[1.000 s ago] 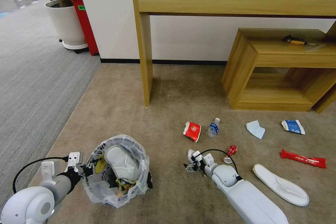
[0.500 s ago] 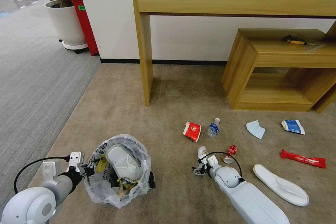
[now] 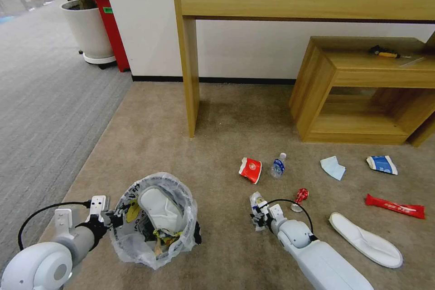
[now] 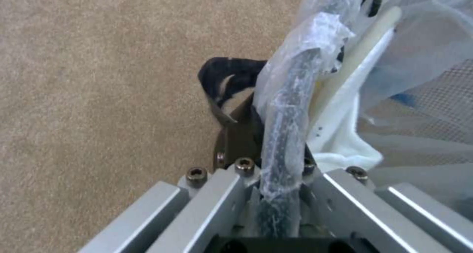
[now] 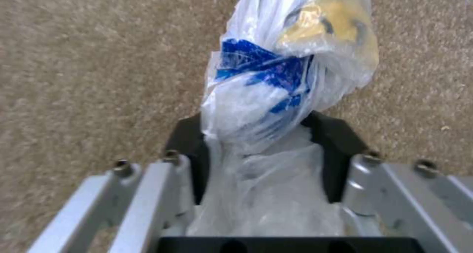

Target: Pick up the trash bin and place the garbage on the floor into it.

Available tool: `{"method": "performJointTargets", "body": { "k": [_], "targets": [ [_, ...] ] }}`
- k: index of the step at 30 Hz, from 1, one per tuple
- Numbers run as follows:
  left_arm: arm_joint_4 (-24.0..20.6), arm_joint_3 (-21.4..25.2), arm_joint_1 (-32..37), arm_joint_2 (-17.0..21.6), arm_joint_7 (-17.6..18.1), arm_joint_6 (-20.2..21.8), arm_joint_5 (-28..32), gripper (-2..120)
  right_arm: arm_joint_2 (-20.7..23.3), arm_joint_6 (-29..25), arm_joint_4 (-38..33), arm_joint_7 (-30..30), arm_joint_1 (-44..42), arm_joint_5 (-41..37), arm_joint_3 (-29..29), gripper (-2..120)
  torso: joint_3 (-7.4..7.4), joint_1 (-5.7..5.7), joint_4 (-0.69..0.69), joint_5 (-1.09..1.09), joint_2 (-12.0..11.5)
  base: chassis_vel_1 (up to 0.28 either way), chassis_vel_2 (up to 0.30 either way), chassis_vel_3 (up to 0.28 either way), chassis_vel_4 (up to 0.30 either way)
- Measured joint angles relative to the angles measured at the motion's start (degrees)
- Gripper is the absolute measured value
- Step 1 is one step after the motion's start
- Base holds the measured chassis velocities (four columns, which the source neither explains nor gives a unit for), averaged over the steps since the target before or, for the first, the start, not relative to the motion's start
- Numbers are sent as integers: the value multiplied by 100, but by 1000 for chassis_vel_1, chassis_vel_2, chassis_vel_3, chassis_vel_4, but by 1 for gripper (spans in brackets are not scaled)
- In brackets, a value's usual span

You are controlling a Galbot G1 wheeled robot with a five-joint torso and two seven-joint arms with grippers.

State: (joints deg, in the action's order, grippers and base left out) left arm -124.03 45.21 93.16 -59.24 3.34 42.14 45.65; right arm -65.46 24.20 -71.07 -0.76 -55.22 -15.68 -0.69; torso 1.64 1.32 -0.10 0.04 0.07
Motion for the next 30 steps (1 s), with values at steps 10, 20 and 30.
{"method": "performJointTargets", "body": {
  "k": [10,20,30],
  "targets": [
    [-70,24,4,34,-4,0,38,0,187,-97,-941,23,-8,-43,170,2,-1,0,5,-3,0,0,0,0,0],
    [-23,-11,-18,40,-8,0,45,0,550,-260,-2477,-1218,826,-872,-89,0,-2,0,6,-5,0,0,0,0,0],
    [117,-110,-121,99,-5,-1,38,0,161,-176,-2922,-2904,2523,-1737,-1584,0,-1,0,5,-5,0,0,0,0,0]
  ]
}}
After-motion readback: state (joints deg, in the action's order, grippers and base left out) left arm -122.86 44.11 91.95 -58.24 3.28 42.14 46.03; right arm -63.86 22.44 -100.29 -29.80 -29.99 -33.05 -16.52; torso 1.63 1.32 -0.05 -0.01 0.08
